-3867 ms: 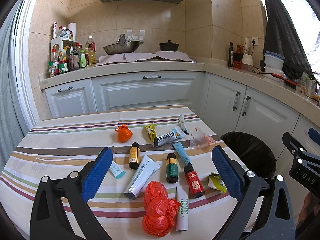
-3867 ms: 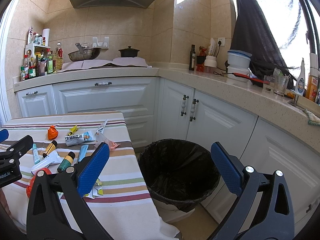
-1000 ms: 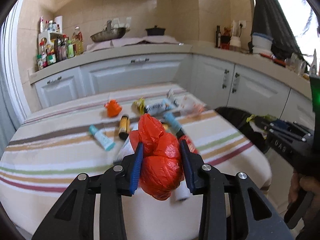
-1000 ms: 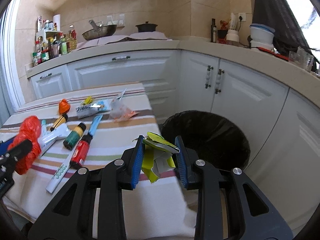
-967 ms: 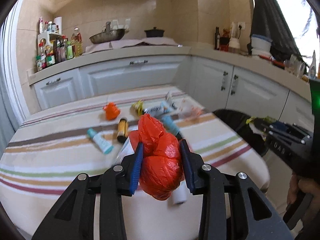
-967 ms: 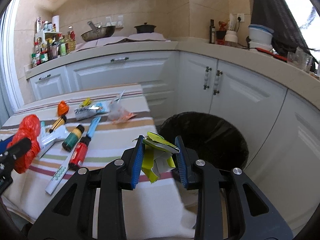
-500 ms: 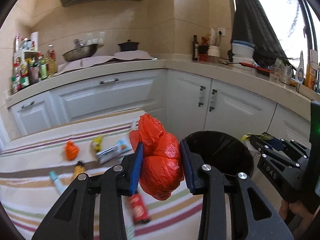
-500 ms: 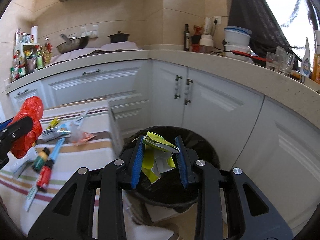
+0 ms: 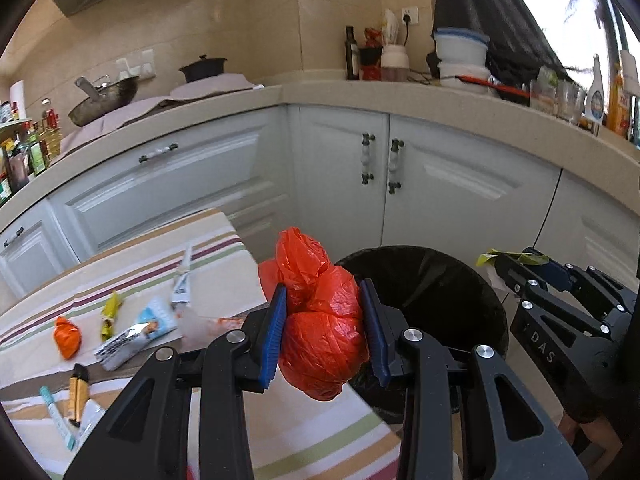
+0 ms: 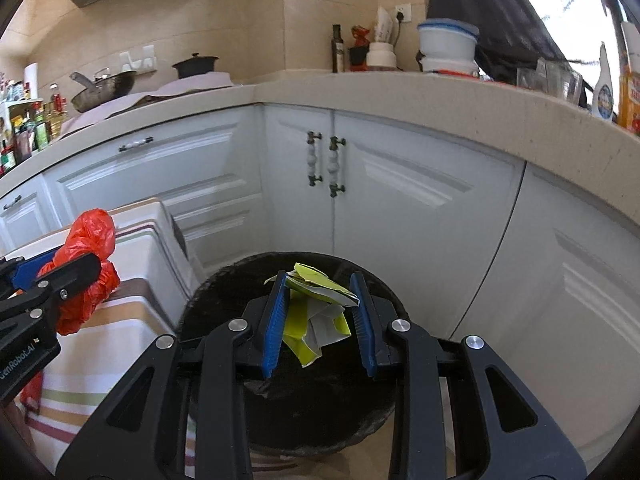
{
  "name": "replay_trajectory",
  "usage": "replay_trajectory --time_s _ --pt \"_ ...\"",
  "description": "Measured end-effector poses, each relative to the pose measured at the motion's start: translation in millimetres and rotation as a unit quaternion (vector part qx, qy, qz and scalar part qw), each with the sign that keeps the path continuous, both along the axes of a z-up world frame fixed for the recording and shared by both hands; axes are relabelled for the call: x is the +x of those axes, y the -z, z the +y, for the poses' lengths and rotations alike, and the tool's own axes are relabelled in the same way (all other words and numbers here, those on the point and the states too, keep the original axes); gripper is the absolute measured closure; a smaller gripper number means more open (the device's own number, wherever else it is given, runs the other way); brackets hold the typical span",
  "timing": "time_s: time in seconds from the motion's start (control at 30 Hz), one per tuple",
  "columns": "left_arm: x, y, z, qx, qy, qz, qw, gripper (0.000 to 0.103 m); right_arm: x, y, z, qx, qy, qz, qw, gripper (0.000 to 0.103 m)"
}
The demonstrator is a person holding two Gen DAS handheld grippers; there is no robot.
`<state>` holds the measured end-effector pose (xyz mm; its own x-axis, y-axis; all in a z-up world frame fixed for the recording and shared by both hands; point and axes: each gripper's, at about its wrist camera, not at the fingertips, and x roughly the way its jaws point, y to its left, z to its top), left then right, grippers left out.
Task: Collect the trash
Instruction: 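Carry both items over the black bin and open both tools to drop them, then grasp the red spray bottle with the right tool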
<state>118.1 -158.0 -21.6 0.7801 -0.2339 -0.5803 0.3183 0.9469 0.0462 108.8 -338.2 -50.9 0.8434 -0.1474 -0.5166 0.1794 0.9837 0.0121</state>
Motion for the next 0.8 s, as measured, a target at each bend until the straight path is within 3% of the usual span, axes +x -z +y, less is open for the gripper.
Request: replay_trajectory --time_s 0.27,0.37,0.43,0.5,0.8 --pt "29 16 -23 0.023 0.009 0.036 0.999 0.066 25 19 -22 0.015 0.01 0.016 1.0 0.073" --pt "38 21 -30 0.03 0.011 0.047 0.9984 0.059 36 25 -26 0.021 0.005 0.025 0.999 0.071" --pt "40 23 -33 0.03 0.01 0.051 0.9982 0.048 40 30 -29 0.021 0.007 0.027 0.999 0.062" --pt "41 23 -34 0.028 0.008 0.049 0.9984 0.043 44 32 -30 0.02 0.01 0.028 0.999 0.058" --pt "42 15 -26 0.016 -0.012 0.044 0.9988 0.043 38 29 -33 0.024 0.019 0.027 0.999 0.057"
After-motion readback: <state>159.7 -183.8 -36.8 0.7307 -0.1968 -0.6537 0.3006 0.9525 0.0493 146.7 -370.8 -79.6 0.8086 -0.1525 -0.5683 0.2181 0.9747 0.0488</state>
